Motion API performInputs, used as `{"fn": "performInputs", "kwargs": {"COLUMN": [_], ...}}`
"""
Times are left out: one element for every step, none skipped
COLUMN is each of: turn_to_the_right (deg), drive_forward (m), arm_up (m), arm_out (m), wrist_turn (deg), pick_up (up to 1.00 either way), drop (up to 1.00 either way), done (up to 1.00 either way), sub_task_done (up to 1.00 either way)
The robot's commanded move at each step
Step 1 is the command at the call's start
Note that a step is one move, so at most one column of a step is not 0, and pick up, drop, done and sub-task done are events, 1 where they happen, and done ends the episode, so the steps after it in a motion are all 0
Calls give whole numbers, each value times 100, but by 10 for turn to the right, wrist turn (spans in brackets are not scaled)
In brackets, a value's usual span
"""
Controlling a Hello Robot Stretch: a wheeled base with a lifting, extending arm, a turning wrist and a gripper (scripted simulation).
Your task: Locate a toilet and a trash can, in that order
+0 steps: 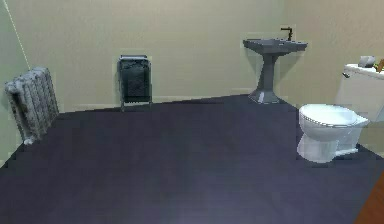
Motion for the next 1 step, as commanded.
{"fn": "performInputs", "kwargs": {"turn_to_the_right": [0], "drive_forward": [10], "arm_up": [0], "arm_out": [0], "wrist_turn": [0], "pick_up": [0], "drop": [0], "done": [0], "sub_task_done": [0]}}
